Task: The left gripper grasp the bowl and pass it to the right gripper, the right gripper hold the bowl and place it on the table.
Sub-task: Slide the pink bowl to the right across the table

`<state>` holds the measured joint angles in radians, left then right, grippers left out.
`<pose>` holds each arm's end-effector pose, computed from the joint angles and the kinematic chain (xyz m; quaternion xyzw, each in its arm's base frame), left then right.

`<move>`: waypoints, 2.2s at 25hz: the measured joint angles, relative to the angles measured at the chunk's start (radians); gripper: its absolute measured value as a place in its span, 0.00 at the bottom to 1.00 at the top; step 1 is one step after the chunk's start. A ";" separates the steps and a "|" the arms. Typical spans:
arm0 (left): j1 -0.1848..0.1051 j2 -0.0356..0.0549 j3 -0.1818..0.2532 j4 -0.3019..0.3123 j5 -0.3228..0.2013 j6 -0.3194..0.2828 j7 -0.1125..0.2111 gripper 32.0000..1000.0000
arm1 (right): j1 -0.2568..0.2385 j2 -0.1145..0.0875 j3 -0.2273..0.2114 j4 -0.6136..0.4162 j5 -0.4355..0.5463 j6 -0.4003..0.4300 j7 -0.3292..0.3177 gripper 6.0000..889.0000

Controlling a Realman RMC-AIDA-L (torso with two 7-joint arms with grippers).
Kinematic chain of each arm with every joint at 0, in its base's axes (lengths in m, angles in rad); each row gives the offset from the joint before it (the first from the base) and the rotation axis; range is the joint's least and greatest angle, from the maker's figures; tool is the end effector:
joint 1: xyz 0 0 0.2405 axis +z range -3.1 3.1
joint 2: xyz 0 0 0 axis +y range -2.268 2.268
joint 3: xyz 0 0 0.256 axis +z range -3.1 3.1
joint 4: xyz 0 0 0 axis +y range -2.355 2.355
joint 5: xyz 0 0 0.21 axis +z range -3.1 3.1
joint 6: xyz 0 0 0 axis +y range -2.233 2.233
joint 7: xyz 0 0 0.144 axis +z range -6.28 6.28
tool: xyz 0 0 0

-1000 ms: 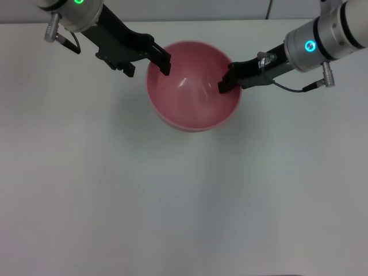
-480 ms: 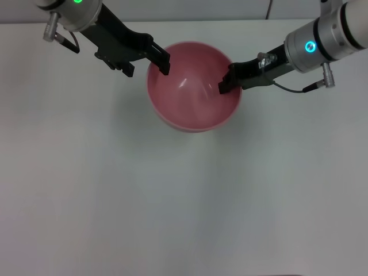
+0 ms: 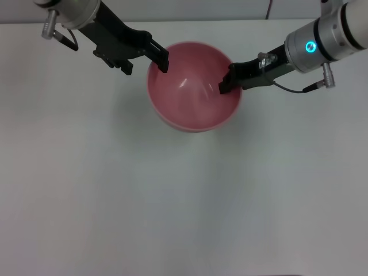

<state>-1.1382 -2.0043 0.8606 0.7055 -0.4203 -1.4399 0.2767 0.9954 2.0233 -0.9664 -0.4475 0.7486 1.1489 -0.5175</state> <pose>-0.1254 0.4510 0.0133 -0.8096 -0.5538 0.0699 0.1816 0.1878 0.4276 -0.0467 -0.8099 0.5714 0.0066 0.1325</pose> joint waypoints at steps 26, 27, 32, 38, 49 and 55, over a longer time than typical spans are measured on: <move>0.022 0.0430 -0.065 0.166 0.001 -0.166 -0.039 0.86 | -0.026 -0.006 0.015 0.003 0.001 -0.011 0.002 0.09; 0.023 0.0430 -0.065 0.177 0.001 -0.174 -0.041 0.86 | -0.026 -0.007 0.015 0.003 0.002 -0.011 0.003 0.09; 0.025 0.0420 -0.065 0.199 0.000 -0.193 -0.048 0.86 | -0.026 -0.008 0.015 0.003 0.002 -0.007 0.006 0.09; 0.025 0.0463 -0.065 0.200 0.000 -0.201 -0.050 0.86 | -0.026 -0.010 0.029 0.000 0.002 0.000 0.008 0.09; 0.034 0.0504 -0.065 0.200 0.000 -0.206 -0.051 0.86 | -0.077 -0.055 0.041 -0.008 0.001 0.017 0.042 0.09; 0.047 0.0516 -0.064 0.200 0.000 -0.204 -0.051 0.86 | -0.127 -0.087 0.039 -0.006 -0.008 0.028 0.071 0.09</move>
<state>-1.0908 -1.9527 0.7961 0.9051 -0.4203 -1.6442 0.2254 0.8686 1.9363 -0.9275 -0.4535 0.7407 1.1770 -0.4468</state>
